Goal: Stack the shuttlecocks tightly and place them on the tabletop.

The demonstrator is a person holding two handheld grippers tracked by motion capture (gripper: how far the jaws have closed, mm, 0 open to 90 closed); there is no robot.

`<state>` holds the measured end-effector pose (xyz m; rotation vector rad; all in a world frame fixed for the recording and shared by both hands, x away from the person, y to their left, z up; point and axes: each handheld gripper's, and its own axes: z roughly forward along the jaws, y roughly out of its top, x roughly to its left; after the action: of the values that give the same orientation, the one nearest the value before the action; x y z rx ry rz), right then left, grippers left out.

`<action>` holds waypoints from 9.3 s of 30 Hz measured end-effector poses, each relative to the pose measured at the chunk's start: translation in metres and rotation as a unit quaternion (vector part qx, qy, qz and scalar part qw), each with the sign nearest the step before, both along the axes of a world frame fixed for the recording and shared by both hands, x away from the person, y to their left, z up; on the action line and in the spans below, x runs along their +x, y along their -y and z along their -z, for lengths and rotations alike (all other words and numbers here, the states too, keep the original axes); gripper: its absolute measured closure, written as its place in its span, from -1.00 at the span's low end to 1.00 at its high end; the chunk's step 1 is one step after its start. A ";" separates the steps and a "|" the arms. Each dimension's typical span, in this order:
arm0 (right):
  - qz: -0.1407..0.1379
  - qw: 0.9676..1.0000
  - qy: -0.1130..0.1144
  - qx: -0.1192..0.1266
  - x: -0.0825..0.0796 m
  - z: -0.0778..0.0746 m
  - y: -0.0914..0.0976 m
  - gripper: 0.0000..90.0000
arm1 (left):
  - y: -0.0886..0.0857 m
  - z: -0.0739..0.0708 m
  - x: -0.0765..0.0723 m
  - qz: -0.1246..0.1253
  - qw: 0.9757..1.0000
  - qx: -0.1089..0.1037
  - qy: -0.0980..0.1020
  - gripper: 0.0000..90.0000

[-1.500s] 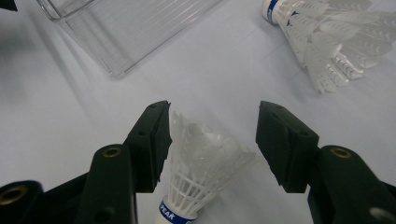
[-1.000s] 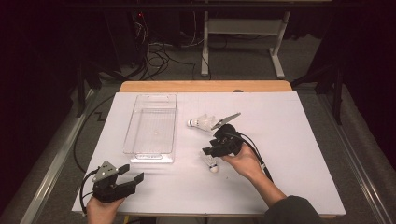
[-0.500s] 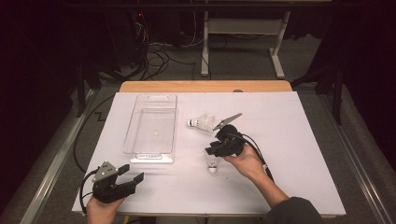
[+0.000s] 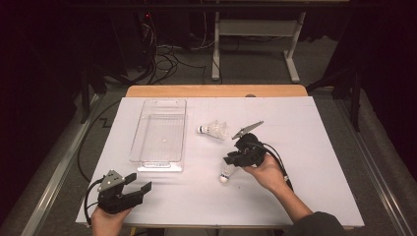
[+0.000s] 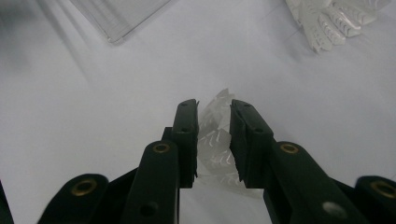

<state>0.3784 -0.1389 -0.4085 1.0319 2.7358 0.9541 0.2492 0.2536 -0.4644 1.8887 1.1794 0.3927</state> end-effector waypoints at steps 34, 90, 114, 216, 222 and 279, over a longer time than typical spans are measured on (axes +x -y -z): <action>-0.016 1.000 -0.020 -0.007 -0.023 0.008 0.035 1.00 | 0.001 0.000 0.000 0.000 1.000 0.003 0.000 -0.28; 0.122 0.991 0.037 0.038 0.041 -0.006 0.040 1.00 | -0.001 -0.001 0.000 -0.001 1.000 0.004 0.004 -0.28; 0.135 0.989 0.049 0.043 0.069 -0.003 0.013 1.00 | 0.000 0.000 0.000 0.003 1.000 0.006 0.002 -0.28; 0.110 0.991 0.047 0.050 0.082 0.022 -0.010 1.00 | 0.002 0.000 0.000 0.010 1.000 0.010 0.003 -0.27; 0.118 0.991 0.043 0.043 0.084 0.023 -0.008 1.00 | 0.003 0.000 0.000 0.010 1.000 0.010 0.003 -0.27; 0.147 0.985 0.077 0.052 0.084 0.035 -0.023 -0.03 | 0.002 0.000 0.001 0.011 1.000 0.011 0.002 -0.27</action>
<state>0.4626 -0.1162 -0.4439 1.2752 2.3474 1.0818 0.2499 0.2518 -0.4645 1.9169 1.1547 0.3986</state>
